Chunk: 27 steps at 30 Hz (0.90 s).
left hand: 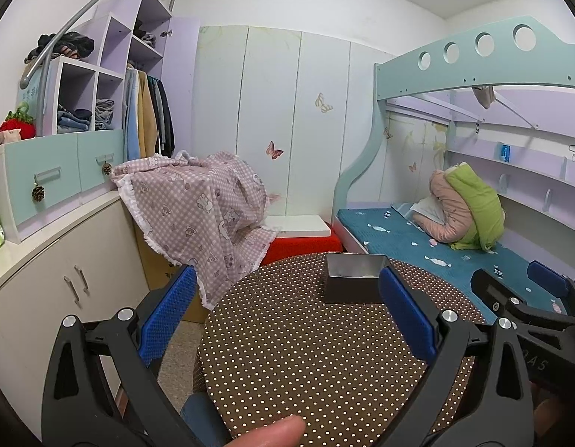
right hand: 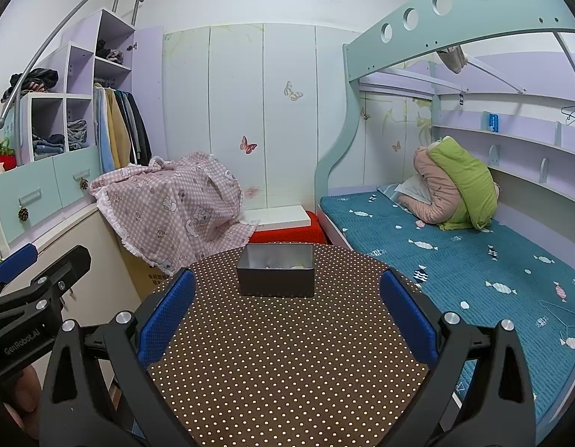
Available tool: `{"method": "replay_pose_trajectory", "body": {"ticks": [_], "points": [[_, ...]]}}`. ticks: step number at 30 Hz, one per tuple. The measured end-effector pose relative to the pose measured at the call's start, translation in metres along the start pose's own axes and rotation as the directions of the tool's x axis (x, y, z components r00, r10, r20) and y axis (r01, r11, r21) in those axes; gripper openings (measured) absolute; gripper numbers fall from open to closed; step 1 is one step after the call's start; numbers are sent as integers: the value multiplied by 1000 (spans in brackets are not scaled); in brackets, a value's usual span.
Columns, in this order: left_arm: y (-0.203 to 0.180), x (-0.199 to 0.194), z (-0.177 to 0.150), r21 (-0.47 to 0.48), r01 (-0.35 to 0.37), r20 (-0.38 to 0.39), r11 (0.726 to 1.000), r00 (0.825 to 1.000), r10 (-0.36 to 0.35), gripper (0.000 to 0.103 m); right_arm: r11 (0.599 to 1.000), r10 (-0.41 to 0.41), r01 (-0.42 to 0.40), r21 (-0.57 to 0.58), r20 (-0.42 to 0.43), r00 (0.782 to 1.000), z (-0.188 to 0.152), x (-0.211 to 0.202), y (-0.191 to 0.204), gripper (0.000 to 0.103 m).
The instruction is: Organize jewelry
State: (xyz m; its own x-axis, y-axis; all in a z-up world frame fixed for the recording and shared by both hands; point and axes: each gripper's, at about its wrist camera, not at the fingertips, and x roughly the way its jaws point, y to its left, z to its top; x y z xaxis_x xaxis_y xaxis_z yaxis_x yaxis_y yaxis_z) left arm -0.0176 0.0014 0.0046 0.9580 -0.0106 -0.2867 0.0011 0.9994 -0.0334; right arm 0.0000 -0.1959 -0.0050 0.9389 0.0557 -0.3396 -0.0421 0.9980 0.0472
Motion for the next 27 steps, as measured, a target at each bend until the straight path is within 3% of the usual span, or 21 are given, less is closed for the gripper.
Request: {"method": "replay_pose_trajectory", "body": {"ticks": [27], "points": [[-6,-1,-3,11,-13,9,1000,1000,13,98,1000,-2,2,0,5,1000,3,-1,-2,96]]}}
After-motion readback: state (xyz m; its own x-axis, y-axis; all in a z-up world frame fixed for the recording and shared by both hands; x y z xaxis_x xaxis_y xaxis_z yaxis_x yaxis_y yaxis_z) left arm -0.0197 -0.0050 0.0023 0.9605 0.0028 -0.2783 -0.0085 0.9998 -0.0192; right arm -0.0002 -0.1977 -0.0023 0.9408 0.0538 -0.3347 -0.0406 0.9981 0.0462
